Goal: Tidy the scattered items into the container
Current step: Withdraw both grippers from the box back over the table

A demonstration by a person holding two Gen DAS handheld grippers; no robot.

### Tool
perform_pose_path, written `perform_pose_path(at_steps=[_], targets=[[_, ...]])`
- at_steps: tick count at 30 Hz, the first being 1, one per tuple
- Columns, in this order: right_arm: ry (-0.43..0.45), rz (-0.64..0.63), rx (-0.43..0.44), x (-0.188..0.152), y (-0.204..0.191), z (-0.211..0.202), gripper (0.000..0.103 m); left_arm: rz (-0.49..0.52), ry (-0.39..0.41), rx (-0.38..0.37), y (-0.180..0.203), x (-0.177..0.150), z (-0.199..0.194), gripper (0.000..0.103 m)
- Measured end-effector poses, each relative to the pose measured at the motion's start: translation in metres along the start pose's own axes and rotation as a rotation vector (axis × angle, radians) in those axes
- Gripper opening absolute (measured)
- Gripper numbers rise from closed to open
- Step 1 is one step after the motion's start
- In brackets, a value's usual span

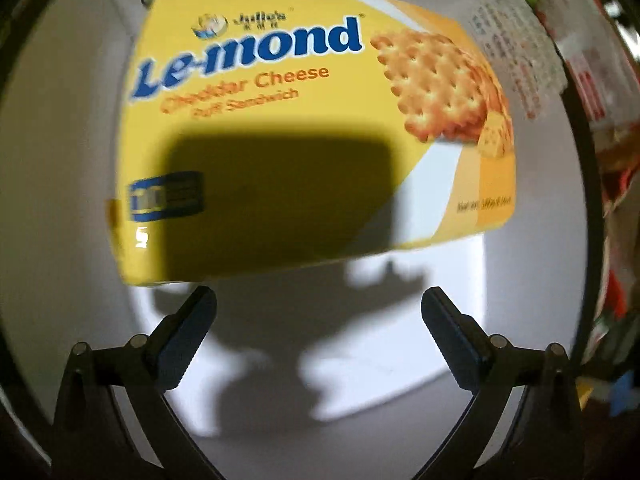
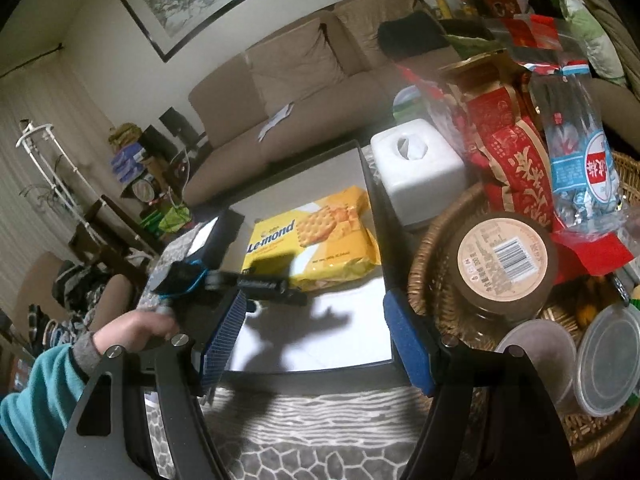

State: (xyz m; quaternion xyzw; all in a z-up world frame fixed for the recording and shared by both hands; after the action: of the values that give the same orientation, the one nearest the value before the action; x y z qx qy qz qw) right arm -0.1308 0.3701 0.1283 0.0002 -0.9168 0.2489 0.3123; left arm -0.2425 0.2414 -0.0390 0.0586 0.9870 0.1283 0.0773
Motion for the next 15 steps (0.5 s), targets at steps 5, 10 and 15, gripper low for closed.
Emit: perform_pose_path(at_steps=[5, 10, 15], targets=[[-0.02, -0.009, -0.003, -0.001, 0.0, 0.01, 0.074, -0.002, 0.016, 0.023, 0.015, 0.017, 0.001, 0.103], [-0.029, -0.021, -0.012, -0.003, -0.001, 0.013, 0.074, -0.021, 0.036, 0.017, 0.023, 0.029, 0.009, 0.103], [-0.041, -0.028, -0.015, -0.005, -0.003, 0.017, 0.074, -0.044, 0.032, -0.004, 0.033, 0.037, 0.021, 0.103]])
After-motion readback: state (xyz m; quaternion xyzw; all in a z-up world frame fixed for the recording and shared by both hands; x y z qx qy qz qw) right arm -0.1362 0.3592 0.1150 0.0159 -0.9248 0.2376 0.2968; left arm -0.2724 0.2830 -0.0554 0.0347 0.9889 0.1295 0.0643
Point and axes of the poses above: each gripper's, at about its wrist camera, not at the fingertips, and z roughly the way its jaws point, y to its right, x to its top, the point moved 6 cm from there along z, roughly the way its jaws point, and after that the axes turned 8 degrees about -y, right-handed, at the moved point
